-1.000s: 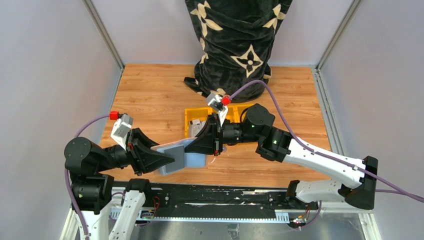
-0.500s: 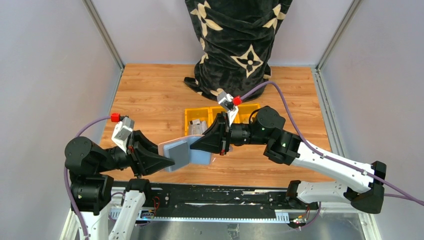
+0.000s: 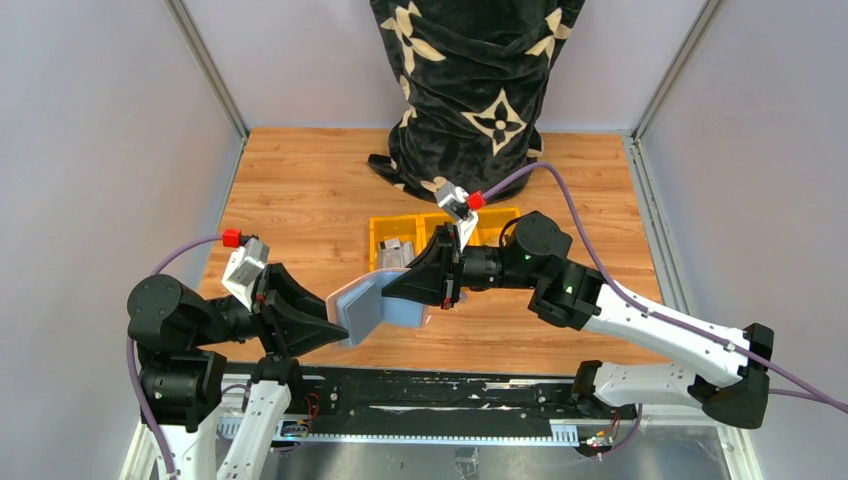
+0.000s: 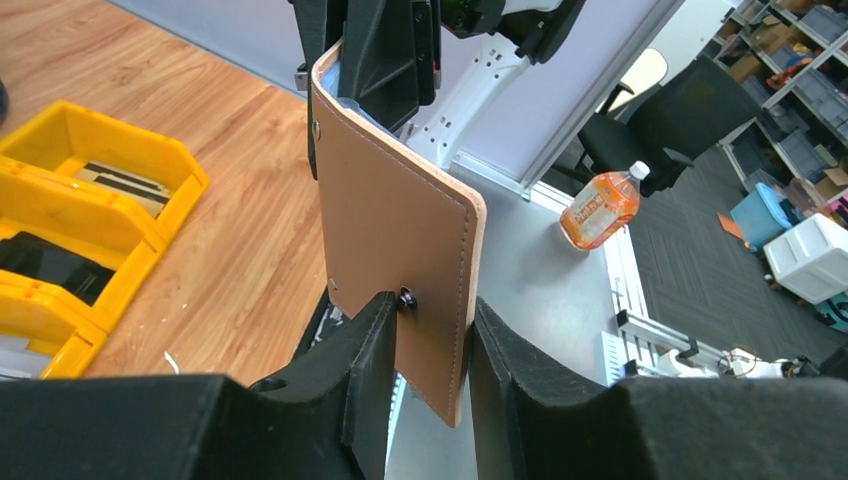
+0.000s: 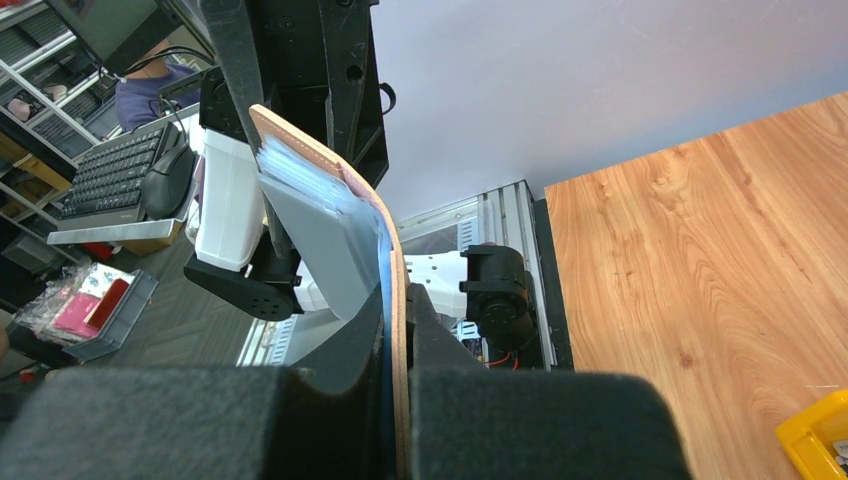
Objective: Take the credit cards out of the card holder
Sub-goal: Remove the credit card from the card holder.
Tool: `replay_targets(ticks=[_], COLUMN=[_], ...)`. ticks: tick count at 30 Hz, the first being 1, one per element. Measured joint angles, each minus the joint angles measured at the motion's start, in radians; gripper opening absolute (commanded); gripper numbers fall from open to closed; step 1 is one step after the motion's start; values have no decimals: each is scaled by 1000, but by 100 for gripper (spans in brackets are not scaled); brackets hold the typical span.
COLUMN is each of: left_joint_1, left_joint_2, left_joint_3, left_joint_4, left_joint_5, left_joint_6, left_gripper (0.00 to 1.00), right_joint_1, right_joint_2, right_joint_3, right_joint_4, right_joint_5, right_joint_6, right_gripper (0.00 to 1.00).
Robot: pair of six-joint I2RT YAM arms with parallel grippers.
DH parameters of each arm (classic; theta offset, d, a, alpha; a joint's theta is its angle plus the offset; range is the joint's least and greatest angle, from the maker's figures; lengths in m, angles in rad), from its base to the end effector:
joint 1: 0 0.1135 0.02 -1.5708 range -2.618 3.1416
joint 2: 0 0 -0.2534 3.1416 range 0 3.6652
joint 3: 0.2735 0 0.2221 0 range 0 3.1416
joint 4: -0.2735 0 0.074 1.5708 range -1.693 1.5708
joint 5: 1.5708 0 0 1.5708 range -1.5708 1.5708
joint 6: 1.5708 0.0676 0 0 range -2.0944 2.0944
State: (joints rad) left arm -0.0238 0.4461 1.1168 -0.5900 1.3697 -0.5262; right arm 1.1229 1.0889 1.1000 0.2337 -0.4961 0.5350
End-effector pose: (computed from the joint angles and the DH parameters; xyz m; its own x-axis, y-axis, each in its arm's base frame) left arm 0.0073 -0.0664 0.4098 -0.4231 -0.0903 -0.9016 0.8889 0.1516 -0.4323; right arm 0.0772 0.2349 0.4327 -0.4158 0.1699 -0.8934 -0.9075 -0.1418 0.3954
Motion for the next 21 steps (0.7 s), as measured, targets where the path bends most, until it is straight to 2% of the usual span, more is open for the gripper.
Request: replay_targets(ticks=[11,15,17,19,21], left_joint_1=[0,0,0,0,0], left_joint_2=[0,-1,-3,-6,-7], left_joint_3=[0,2,8,13,13], left_joint_4=[0,-7,-22,-34,-42], left_joint_5=[-22,-66,-104,-160,-196], left_joint_6=[5,18,29,44,54], left_gripper=[20,20,24,35,40], right_joint_1=[-1,-3,-3,-2,5], right_joint_2=[-11,-12,-11,-9,-5], right_joint_3=[-12,-13,-13,-13,-13], right_joint_4=[13,25,31,43,55], right_joint_5=[-10,-16,-19,-37,-51], right_joint_6=[17,23,25,31,35], right_gripper=[0,0,0,0,0])
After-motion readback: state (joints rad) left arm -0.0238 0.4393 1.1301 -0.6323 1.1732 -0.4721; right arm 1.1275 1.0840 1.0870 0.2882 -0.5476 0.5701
